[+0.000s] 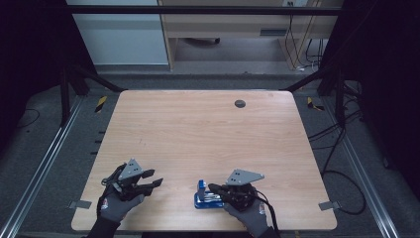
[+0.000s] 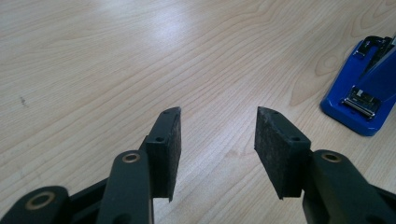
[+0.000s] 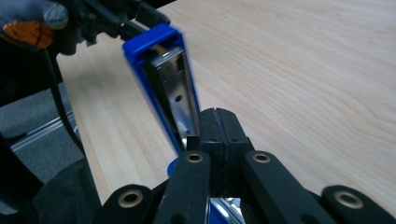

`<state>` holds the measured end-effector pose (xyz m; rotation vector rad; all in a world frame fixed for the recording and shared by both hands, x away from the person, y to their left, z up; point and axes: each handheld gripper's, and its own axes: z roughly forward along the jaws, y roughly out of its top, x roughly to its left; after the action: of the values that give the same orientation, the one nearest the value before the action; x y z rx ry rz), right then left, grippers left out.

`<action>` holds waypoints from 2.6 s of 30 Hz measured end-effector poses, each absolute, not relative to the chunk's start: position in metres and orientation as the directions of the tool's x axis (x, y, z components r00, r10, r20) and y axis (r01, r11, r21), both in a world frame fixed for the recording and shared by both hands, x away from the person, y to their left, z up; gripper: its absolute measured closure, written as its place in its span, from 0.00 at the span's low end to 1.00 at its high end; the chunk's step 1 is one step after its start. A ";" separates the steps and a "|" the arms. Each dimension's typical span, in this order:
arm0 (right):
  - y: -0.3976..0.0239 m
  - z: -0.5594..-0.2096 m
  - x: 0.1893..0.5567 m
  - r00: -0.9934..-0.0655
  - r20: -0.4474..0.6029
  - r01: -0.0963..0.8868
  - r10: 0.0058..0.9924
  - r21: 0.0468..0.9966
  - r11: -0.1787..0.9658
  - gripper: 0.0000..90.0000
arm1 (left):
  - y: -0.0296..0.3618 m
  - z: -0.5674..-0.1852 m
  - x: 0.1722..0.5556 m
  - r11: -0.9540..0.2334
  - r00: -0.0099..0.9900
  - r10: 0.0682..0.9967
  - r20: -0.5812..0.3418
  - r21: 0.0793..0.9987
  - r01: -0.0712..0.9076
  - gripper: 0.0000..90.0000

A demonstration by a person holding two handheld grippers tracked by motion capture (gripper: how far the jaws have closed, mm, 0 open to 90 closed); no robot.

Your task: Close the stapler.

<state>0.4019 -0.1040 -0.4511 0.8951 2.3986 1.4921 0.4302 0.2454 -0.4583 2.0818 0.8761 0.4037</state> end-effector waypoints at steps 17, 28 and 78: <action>-0.109 -0.423 0.399 -0.799 0.152 0.356 0.582 0.899 0.253 1.00 | 0.252 -0.463 0.430 -0.390 0.665 0.747 -0.029 0.790 0.473 0.57; -0.098 -0.405 0.391 -0.816 0.119 0.303 0.566 0.921 0.244 1.00 | 0.250 -0.464 0.430 -0.392 0.658 0.753 -0.023 0.787 0.476 0.57; -0.112 -0.426 0.395 -0.797 0.097 0.369 0.596 0.859 0.355 1.00 | 0.250 -0.465 0.430 -0.402 0.664 0.748 -0.016 0.785 0.471 0.56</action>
<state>0.3948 -0.1117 -0.4256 0.8666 2.3852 1.4189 0.4296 0.2497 -0.4648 2.0715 0.9402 0.4361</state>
